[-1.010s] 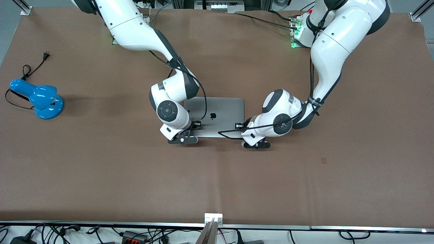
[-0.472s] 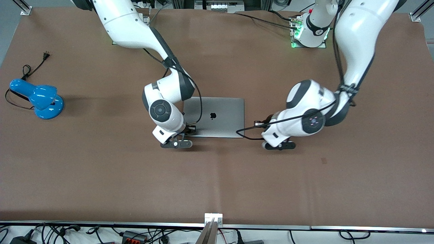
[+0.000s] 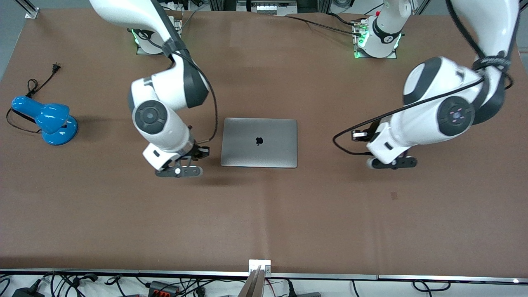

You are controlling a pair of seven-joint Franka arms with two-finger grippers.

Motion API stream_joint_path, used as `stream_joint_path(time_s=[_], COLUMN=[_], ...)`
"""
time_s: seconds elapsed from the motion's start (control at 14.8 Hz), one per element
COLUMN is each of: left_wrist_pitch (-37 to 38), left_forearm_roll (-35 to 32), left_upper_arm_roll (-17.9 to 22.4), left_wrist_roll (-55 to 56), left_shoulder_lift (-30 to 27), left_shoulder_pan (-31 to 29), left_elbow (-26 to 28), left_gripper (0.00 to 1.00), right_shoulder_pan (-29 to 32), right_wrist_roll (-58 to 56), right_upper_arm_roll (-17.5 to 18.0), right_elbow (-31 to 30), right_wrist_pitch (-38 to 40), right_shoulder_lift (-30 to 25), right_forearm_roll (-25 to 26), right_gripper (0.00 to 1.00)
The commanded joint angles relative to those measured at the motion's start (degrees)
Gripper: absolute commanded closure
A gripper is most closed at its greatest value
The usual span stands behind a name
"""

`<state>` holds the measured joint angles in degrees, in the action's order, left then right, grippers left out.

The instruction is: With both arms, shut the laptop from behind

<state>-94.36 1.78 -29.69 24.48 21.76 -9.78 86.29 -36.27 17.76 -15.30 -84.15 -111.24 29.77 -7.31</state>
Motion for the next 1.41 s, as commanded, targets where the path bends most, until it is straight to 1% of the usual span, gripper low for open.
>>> stream_joint_path(time_s=[0.0,0.07,0.13,0.2,0.34,0.47,0.54,0.67,0.81,0.88,1.01,1.15,1.28,1.35], left_wrist_pitch=[5.0,6.3,8.5,11.1,15.4,16.0,16.2,18.6,18.6,18.8,19.9,19.8,18.6,17.2], left_forearm_roll=[-0.6,-0.5,-0.5,-0.5,-0.7,-1.2,-1.2,-1.2,-1.4,-1.6,-1.5,-1.6,-3.5,-5.1], left_upper_arm_roll=[0.2,-0.4,-0.6,-0.4,0.2,0.2,0.2,0.2,-0.5,-0.6,-0.8,-0.5,0.2,0.4], left_wrist_roll=[0.9,0.9,0.7,0.4,1.0,1.0,1.0,0.8,1.4,2.1,2.3,2.0,1.7,1.5], left_shoulder_lift=[-7.1,-8.3,-9.2,-10.1,-10.6,-10.6,-10.5,-10.6,-10.6,-10.6,-11.0,-11.0,-11.9,-13.5], left_shoulder_pan=[-2.3,-4.7,-6.1,-6.5,-6.7,-7.7,-7.8,-8.2,-7.9,-7.5,-7.7,-8.2,-7.5,-7.1], left_elbow=[1.3,0.8,-0.4,-2.3,-5.8,-6.1,-6.0,-6.0,-6.3,-6.4,-6.1,-5.7,-4.4,-2.5], left_gripper=[0.59,0.53,0.47,0.44,0.29,0.16,0.00,0.00,0.00,0.00,0.00,0.00,0.00,0.00], right_shoulder_pan=[0.1,0.0,-0.2,-0.2,-0.1,-0.8,-0.6,0.4,4.6,7.4,14.3,22.0,31.8,34.7], right_wrist_roll=[-4.9,-4.7,-4.9,-5.0,-4.6,-4.8,-4.9,-5.2,-5.4,-5.6,-5.9,-6.0,-9.9,-13.3], right_upper_arm_roll=[-2.4,-3.3,-4.7,-5.9,-7.8,-10.0,-10.3,-10.5,-9.8,-8.1,-3.2,3.1,10.8,12.3], right_elbow=[-1.2,-1.2,-1.1,-1.1,-1.0,-1.0,-0.4,2.5,5.3,7.0,7.2,7.2,7.2,7.0], right_wrist_pitch=[3.6,4.7,5.2,6.1,7.0,7.3,7.4,8.3,8.7,9.0,9.3,10.9,11.8,11.8], right_shoulder_lift=[-4.1,-4.5,-4.7,-4.8,-6.5,-7.3,-8.6,-8.9,-8.9,-9.6,-11.2,-12.7,-13.9,-14.6], right_forearm_roll=[0.8,0.7,0.7,0.5,0.5,0.7,0.9,0.8,0.5,0.4,0.5,1.6,4.7,5.5], right_gripper=[0.97,0.41,0.00,0.00,0.00,0.00,0.00,0.00,0.00,0.00,0.00,0.00,0.00,0.00])
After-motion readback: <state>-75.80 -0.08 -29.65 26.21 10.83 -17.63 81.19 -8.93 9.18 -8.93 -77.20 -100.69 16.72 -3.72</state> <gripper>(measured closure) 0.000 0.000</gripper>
